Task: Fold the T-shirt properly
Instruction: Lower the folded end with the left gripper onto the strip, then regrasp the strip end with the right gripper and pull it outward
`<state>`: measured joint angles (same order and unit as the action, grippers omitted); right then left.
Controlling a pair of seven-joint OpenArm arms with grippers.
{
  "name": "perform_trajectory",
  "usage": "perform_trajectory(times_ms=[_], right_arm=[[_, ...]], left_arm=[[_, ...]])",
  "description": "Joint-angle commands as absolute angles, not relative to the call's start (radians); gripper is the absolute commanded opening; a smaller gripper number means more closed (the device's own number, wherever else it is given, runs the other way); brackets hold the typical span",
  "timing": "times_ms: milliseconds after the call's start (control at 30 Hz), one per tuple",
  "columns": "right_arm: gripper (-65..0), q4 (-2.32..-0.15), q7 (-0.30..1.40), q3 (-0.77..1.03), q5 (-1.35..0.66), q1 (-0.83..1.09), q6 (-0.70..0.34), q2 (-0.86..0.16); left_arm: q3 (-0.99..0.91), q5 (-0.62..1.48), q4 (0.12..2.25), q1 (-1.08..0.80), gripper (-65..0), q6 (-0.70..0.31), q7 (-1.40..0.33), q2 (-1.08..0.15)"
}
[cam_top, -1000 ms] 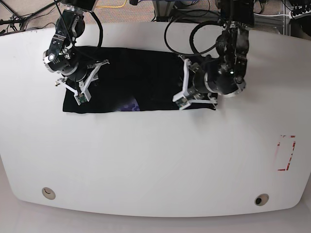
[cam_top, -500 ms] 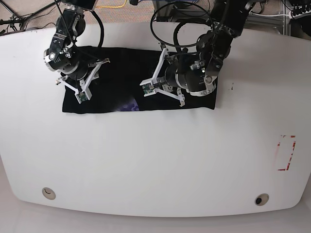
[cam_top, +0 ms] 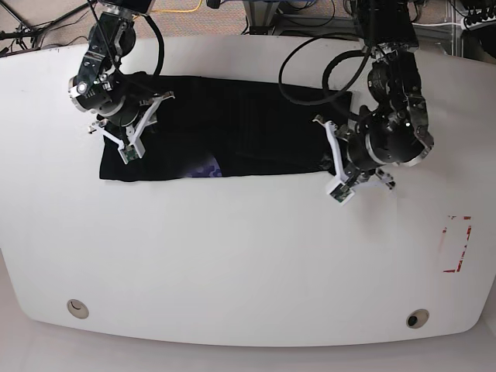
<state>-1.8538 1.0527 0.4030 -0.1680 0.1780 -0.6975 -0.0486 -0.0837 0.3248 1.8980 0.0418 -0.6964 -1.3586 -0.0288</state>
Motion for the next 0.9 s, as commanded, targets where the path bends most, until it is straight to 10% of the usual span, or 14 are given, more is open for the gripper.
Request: perform_trajectory(times_ms=[0,333,633,867], right_arm=[[-47.1,-1.882,1.033,0.403,-0.213,0.150,-0.698,-0.056],[-45.8,-1.888,1.036,0.406,-0.226,0.136,-0.698,-0.054],[-16.3,-1.903,1.159,0.558,-0.423,0.099,-0.698,-0.016],[-14.3,-1.854,1.264,0.757,-0.645,0.045,-0.698,-0.013]], left_arm=[[-0.111,0.341,1.879,0.042,-55.7,-0.698,-1.325,-0.065],[-0.113,0.338,1.748,-0.094,-58.2,-0.698,-1.090,-0.124],[-0.114,0.340,1.623,-0.113,-59.4,-0.698,-1.056,-0.133],[-0.114,0.338,1.587,-0.113,-59.4,-0.698,-1.056,-0.157]])
